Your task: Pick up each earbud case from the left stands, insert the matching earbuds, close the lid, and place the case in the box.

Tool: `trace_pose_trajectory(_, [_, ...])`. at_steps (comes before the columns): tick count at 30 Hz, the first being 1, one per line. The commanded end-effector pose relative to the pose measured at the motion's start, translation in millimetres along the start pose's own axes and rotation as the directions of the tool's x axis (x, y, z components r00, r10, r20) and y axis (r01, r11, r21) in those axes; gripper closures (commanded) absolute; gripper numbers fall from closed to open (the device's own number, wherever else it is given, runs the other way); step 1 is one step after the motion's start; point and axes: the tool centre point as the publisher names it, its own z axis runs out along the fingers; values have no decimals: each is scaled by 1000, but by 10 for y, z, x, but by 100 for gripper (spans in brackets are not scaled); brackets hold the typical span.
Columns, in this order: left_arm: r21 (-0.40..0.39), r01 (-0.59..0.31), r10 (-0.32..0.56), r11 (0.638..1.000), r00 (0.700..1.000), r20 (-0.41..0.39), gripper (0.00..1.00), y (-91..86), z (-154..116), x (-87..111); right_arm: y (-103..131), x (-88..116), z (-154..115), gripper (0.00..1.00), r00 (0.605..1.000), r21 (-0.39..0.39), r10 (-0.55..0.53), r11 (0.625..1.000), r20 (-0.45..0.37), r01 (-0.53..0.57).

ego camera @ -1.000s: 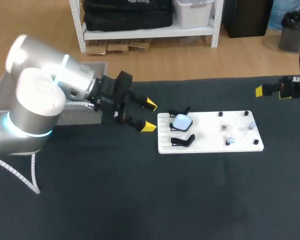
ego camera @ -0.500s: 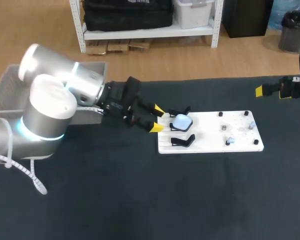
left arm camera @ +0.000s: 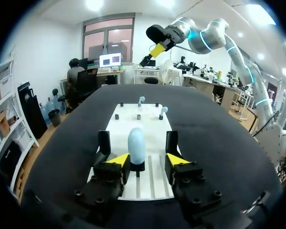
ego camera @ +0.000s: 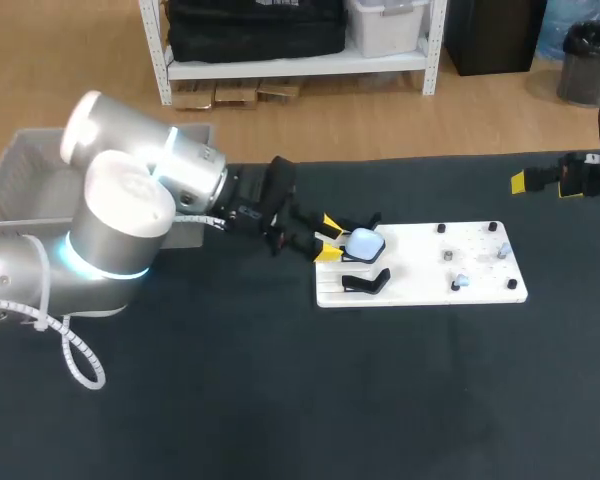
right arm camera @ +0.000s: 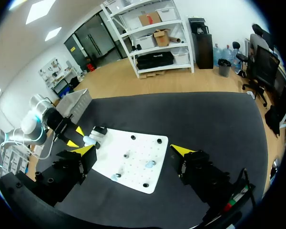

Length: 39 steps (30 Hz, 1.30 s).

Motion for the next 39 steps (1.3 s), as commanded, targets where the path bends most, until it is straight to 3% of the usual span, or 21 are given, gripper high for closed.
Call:
trace_pose_trajectory(1, [10,-1,1,1000,1000,4,55,63,65,17,-9,-4,-1,0,1000,-3,-1,1000,-1,1])
trace_pose_trajectory(17, [8,17,-17,1000,999,41,66,102,195,36,-9,-4,-1,0,1000,-3,-1,1000,-1,1])
trace_pose_trajectory(28, [-17,19,-17,1000,998,62,56,148,255,74,-9,-4,-1,0,1000,-3,-1,1000,-1,1])
trace_pose_trajectory(39, [-11,19,-18,1000,997,72,59,162,324,59,-9,-4,-1,0,1000,-3,-1,1000,-1,1])
